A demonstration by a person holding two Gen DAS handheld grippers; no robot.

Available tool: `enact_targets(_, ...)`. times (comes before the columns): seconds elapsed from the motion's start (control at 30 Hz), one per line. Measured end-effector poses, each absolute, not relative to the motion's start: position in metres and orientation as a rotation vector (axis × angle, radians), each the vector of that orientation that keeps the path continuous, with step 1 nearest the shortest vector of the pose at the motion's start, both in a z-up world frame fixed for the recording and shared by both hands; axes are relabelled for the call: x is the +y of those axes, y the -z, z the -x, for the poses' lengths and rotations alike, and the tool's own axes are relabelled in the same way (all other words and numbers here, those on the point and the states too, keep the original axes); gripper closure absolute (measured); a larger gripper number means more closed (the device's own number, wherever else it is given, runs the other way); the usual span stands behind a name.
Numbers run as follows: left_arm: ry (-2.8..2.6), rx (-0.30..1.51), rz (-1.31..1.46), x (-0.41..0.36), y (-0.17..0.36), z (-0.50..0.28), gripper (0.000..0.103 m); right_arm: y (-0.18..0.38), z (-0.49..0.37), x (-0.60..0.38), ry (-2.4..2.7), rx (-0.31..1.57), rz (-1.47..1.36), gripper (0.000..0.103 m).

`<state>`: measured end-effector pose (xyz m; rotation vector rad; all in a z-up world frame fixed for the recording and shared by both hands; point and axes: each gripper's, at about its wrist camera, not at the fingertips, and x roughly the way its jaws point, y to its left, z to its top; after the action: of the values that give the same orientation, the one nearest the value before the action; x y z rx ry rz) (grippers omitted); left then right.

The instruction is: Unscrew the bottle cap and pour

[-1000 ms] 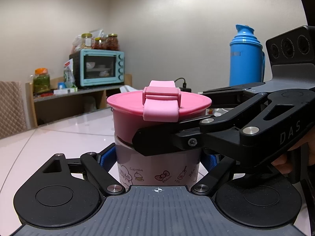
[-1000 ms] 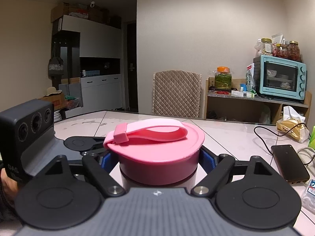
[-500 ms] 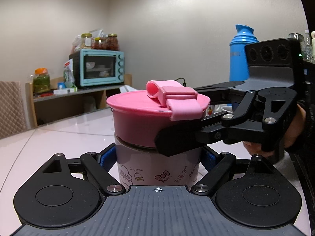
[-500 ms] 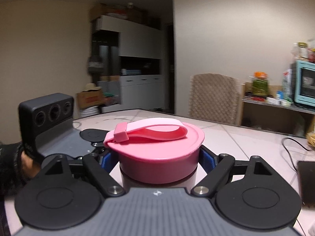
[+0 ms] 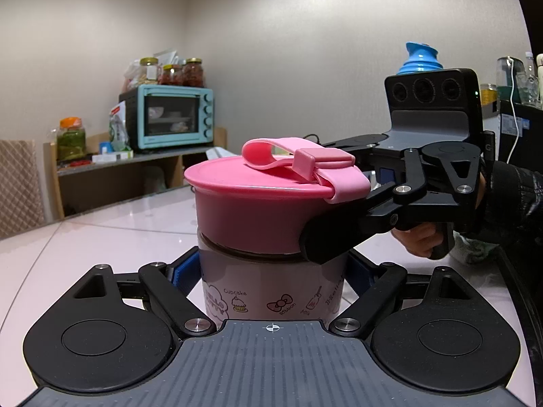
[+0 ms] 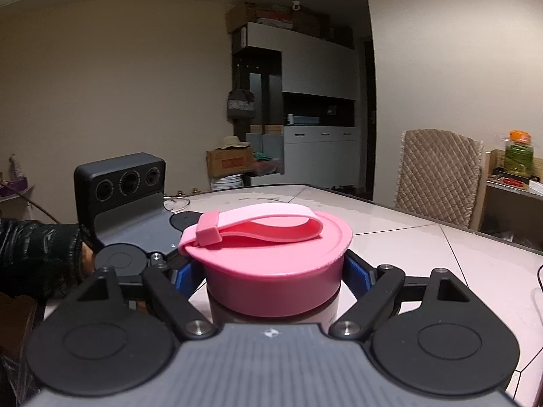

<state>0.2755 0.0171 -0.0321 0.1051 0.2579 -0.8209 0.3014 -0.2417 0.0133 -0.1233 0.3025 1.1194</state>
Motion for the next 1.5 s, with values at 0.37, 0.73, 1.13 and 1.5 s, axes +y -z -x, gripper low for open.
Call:
enact_targets(0.37, 0.819, 0.259, -0.106, 0.015, 0.032, -0.272, 0.014, -0.018, -0.276, -0.237, -0.968, 0.306, 0.114, 0.004)
enact_targets(0.73, 0.821, 0.258, -0.106, 0.017, 0.032, -0.274, 0.014, -0.02, -0.229, -0.216, -0.629, 0.303, 0.017, 0.002)
enact_targets(1.13, 0.82, 0.258, -0.106, 0.016, 0.033, -0.273, 0.013, -0.006, -0.229, -0.185, -0.457, 0.304, -0.005, 0.002)
enact_targets(1.5, 0.821, 0.258, -0.106, 0.016, 0.033, -0.274, 0.013, -0.006, -0.238, -0.177, -0.403, 0.309, -0.013, 0.004)
